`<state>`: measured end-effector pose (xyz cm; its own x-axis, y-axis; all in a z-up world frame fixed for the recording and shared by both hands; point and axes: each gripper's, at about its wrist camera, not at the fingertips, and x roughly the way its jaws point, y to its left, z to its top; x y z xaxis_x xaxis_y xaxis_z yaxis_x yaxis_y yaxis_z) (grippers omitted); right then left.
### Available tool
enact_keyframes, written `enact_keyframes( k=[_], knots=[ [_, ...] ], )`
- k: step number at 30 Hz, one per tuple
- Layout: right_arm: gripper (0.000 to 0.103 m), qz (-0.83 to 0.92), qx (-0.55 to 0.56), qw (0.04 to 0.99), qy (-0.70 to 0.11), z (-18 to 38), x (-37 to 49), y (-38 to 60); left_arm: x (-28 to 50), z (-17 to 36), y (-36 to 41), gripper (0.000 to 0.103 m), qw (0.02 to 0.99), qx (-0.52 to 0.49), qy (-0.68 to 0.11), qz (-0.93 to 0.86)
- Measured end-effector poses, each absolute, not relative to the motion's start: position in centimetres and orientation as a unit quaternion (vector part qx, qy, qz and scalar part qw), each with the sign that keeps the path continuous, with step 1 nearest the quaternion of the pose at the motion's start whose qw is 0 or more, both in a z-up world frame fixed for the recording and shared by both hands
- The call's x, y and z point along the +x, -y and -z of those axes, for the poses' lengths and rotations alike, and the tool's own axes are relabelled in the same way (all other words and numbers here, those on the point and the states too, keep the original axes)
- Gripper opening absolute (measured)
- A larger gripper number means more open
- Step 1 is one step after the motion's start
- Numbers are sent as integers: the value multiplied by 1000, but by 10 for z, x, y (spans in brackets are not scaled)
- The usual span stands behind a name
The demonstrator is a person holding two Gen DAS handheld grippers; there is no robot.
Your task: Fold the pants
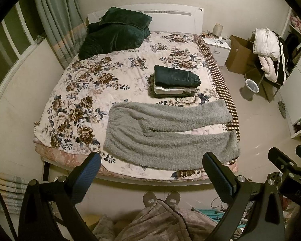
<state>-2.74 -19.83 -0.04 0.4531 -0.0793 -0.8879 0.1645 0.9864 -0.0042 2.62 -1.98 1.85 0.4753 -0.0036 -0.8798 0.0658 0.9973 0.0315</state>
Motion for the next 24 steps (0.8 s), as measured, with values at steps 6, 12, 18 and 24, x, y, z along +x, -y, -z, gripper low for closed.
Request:
enact_keyframes(
  k=[6,12,18,24],
  knots=[
    [103,71,42,852,-517,-1,-25,198,36,-13,27,103,856,41,-515,20],
    [103,70,41,852,-517,-2,-22,196,28,-10,20,103,857,35,-514,19],
    [103,68,41,853,-517,-2,-22,196,21,-10,11,103,858,27,-512,17],
    [103,63,46,852,-517,-5,-16,198,21,-11,8,103,859,24,-511,15]
  ],
)
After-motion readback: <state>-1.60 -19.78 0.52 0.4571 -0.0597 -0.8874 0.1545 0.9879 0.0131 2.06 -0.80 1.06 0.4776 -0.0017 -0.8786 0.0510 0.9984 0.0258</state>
